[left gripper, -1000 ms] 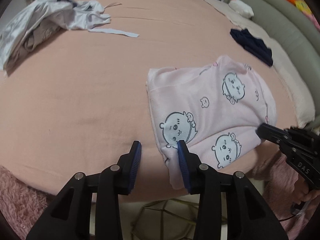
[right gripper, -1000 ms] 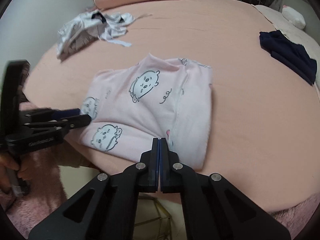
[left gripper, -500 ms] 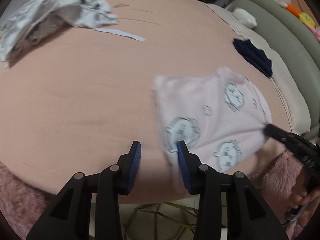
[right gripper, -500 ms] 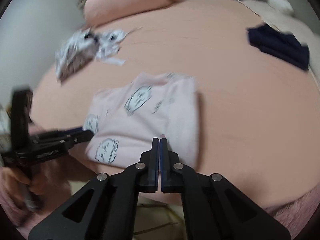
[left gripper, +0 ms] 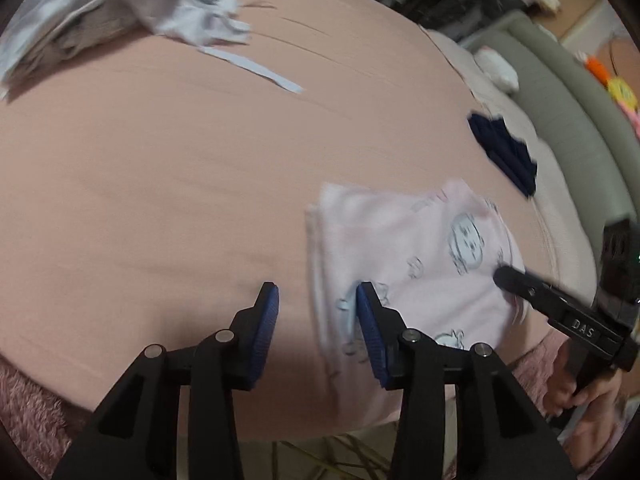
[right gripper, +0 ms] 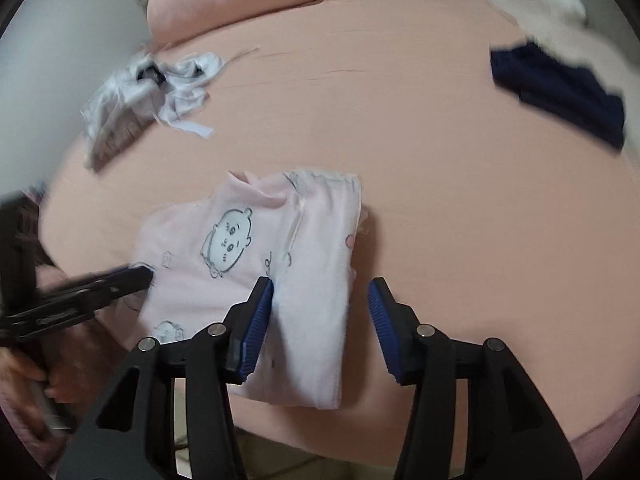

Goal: Fold clothes

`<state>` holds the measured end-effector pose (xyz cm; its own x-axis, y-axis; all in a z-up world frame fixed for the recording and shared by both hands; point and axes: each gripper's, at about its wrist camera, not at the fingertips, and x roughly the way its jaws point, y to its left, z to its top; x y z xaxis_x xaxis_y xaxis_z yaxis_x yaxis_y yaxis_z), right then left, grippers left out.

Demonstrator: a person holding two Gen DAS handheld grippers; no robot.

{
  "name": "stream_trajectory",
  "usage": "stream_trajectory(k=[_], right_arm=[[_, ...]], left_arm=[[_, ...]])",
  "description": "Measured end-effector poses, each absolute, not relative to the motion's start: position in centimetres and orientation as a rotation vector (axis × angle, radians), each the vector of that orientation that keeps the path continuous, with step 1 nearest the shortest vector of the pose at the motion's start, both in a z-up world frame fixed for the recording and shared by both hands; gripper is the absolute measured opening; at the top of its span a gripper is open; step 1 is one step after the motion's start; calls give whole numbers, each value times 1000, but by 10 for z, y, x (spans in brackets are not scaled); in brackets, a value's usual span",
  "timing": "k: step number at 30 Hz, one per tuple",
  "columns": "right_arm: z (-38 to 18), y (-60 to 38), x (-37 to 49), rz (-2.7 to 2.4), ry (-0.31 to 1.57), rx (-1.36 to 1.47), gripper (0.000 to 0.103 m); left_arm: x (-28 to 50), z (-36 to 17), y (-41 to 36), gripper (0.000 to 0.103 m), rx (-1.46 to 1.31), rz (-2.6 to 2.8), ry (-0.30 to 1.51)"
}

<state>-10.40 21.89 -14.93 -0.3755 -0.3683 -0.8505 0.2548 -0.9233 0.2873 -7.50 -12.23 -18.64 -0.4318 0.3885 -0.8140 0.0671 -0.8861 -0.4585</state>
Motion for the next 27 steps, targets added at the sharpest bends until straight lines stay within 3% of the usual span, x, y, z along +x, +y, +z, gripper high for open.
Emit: stream_trajectory(k=[5, 10, 13, 19, 22, 24, 27], right_arm=[[-157, 225, -105, -2171, -260, 1514, 55], [-174, 221, -115, -2136, -248, 1581, 57], [-181, 221, -118, -2118, -281, 1589, 60], [-185, 213, -113, -2165, -270, 1565, 60], [-185, 205, -113, -2185, -224, 1567, 61], [-182, 200, -111, -2184, -156, 1563, 51], [-177, 201, -104, -2182, -119, 1546, 44]], left_arm=[[-76, -194, -126, 51, -1524, 2253, -847], [-83, -198, -101, 55, -1545, 2232, -772], [-88, -199, -88, 74, -1549, 2229, -740], [-82, -194, -77, 74, -1541, 2300, -632], [-80, -192, -76, 65, -1560, 2326, -574], [-77, -189, -75, 40, -1584, 2353, -531], [-70, -190, -85, 30, -1581, 2330, -600]])
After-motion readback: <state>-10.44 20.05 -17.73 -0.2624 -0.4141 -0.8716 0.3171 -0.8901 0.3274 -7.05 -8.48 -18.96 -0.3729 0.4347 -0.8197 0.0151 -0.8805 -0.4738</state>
